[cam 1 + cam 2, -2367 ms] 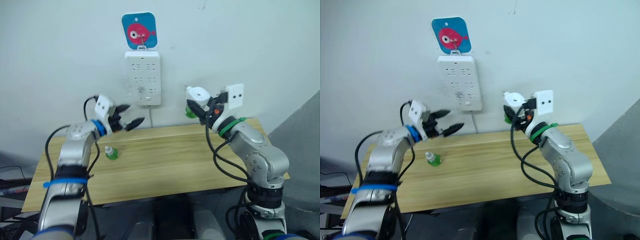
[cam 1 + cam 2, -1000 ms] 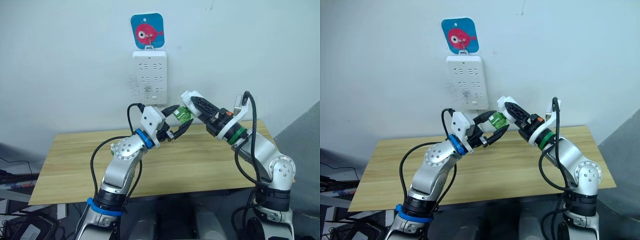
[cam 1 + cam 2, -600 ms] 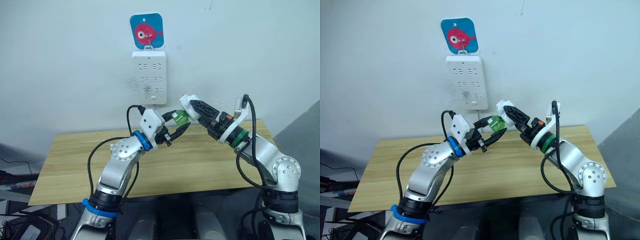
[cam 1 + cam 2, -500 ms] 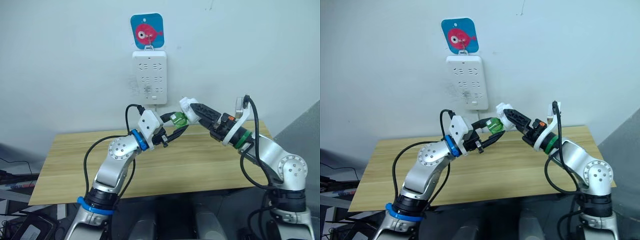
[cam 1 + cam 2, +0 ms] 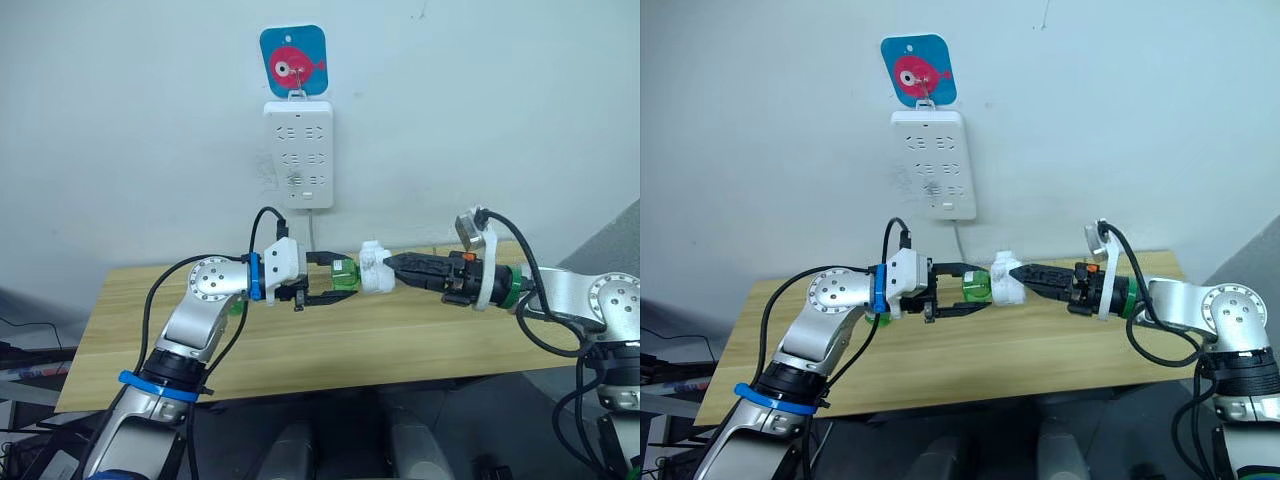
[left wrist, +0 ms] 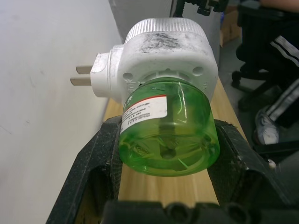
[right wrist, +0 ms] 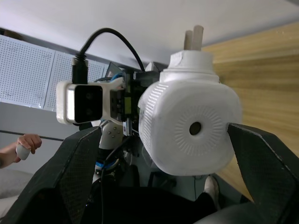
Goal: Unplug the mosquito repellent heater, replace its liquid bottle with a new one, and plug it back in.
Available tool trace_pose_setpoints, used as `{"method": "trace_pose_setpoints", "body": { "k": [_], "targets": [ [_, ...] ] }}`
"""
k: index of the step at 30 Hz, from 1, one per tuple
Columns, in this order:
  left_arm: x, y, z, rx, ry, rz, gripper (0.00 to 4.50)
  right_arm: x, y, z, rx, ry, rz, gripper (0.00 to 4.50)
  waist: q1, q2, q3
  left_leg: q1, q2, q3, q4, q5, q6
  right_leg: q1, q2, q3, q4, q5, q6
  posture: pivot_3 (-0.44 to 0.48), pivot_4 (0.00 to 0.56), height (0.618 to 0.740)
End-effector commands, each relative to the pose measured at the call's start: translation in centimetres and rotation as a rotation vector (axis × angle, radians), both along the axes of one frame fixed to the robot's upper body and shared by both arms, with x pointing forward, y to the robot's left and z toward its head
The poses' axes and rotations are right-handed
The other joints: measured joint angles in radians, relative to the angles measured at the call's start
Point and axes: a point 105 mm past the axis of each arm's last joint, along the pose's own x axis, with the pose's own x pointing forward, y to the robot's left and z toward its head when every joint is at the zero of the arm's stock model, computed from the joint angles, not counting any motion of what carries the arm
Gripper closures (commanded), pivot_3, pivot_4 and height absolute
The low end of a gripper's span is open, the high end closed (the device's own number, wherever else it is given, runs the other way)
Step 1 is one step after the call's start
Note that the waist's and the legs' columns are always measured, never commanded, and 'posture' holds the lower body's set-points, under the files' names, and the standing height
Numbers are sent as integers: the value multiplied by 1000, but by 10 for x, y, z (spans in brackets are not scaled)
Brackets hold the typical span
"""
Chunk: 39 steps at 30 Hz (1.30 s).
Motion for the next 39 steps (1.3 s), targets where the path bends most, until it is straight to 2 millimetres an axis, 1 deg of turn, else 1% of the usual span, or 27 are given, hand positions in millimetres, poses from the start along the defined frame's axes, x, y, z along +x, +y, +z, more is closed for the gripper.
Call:
{"method": "trace_pose_setpoints", "body": {
  "k": [1,5,8,13,19,22,25,28,29,31,32,37,39],
  "targets": [
    [-16,-18,21,-60,-90,-96,2250,-7,11,1,33,18,74,41,3,0,0,0,0,0,0,0,0,0,0,0,0,0,0,-98,213,740],
    [-19,-17,23,-57,-94,-108,2250,-2,5,-1,20,38,45,41,10,-1,1,0,0,0,0,0,0,0,0,0,0,0,0,-98,217,740],
    [-20,-19,24,-62,-94,-113,2250,-1,4,-1,14,37,44,41,15,-1,1,0,0,0,0,0,0,0,0,0,0,0,0,-103,221,740],
    [-20,-23,25,-71,-94,-120,2250,-7,7,5,41,20,98,41,16,-1,1,0,0,0,0,0,0,0,0,0,0,0,0,-113,224,740],
    [-19,-23,22,-64,-96,-123,2250,-14,6,8,50,17,149,41,15,-2,2,0,0,0,0,0,0,0,0,0,0,0,0,-119,228,740],
    [-18,-24,22,-66,-99,-123,2250,-14,6,8,56,19,154,41,15,-2,2,0,0,0,0,0,0,0,0,0,-1,0,0,-117,230,740],
    [-19,-24,23,-68,-97,-125,2250,-10,5,9,63,24,139,41,15,-2,3,0,0,0,0,0,0,0,0,0,-1,0,0,-118,232,740],
    [-20,-24,22,-68,-91,-123,2250,-9,4,9,70,29,138,416,15,-3,5,0,0,0,0,0,0,0,0,0,-1,0,0,-119,236,740],
    [-20,-24,21,-67,-89,-123,2250,-9,4,10,73,30,142,644,15,-3,7,0,0,0,0,0,0,0,0,0,-1,0,0,-119,236,740],
    [-20,-23,21,-66,-87,-123,2250,-9,5,11,82,29,147,1354,15,-4,10,0,0,1,0,0,0,0,0,0,-1,0,0,-116,241,740],
    [-20,-23,21,-65,-86,-124,2250,-9,6,11,87,28,150,1514,15,-4,11,0,0,1,0,0,0,0,0,0,-1,0,0,-116,241,740],
    [-21,-23,18,-59,-76,-129,2250,-10,7,13,93,21,161,1500,15,-5,16,0,0,0,0,0,0,0,0,0,-1,0,0,-113,242,740],
    [-23,-23,16,-57,-51,-135,2250,-16,8,16,70,-5,190,1500,15,-6,17,-1,0,0,0,0,0,0,0,0,-1,0,0,-113,244,740]
  ]
}}
